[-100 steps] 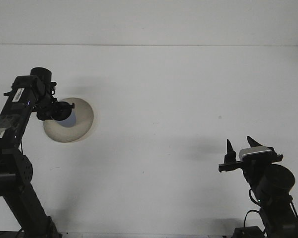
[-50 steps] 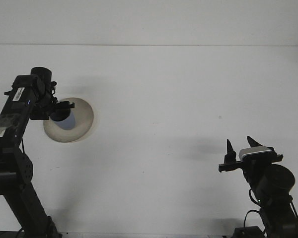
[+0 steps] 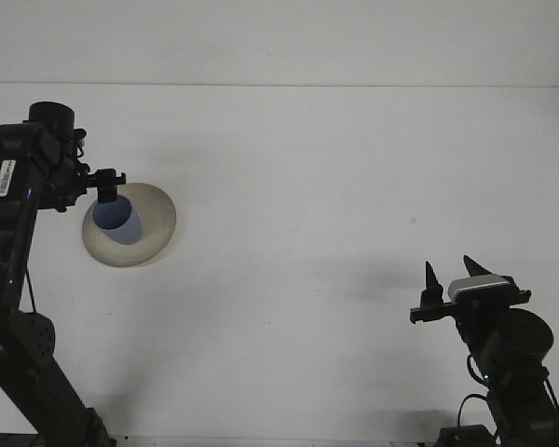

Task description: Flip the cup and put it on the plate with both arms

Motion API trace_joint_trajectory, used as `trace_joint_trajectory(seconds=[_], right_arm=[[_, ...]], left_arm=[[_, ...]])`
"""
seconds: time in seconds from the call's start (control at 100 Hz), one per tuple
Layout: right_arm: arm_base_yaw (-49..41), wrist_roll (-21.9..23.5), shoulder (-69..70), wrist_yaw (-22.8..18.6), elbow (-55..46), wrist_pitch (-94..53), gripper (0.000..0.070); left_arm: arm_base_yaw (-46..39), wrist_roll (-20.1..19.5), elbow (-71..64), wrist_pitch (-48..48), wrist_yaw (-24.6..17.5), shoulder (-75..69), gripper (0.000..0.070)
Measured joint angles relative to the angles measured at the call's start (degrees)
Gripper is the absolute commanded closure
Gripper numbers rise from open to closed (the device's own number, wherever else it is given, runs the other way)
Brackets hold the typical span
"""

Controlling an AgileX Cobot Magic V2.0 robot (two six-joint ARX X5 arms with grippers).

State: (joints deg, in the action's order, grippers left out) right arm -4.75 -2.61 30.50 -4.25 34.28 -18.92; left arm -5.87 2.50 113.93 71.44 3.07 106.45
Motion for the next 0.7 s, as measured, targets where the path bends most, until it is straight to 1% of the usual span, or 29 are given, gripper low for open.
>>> trace_joint_trajectory(seconds=[0.2,0.35,0.48,0.7], right_arm=[[0.0,0.0,0.0,0.0,0.0,0.0,0.0263],[0.0,0.0,0.0,0.0,0.0,0.0,0.0262],[0.0,0.0,0.0,0.0,0.0,0.0,0.0262],[0.0,0.0,0.0,0.0,0.0,0.0,0.0262]], left_arm=[[0.9,0.9,-0.2,-0.3,0.0,-7.6,0.0272],[3.2,1.3,-4.0,-3.1,0.0,-13.7,0.0272],[5.4,1.6,-11.9,-7.6,0.0,-21.1,0.0272],[8.2,2.8,-29.7,-16.0,0.0,-35.1,0.0272]])
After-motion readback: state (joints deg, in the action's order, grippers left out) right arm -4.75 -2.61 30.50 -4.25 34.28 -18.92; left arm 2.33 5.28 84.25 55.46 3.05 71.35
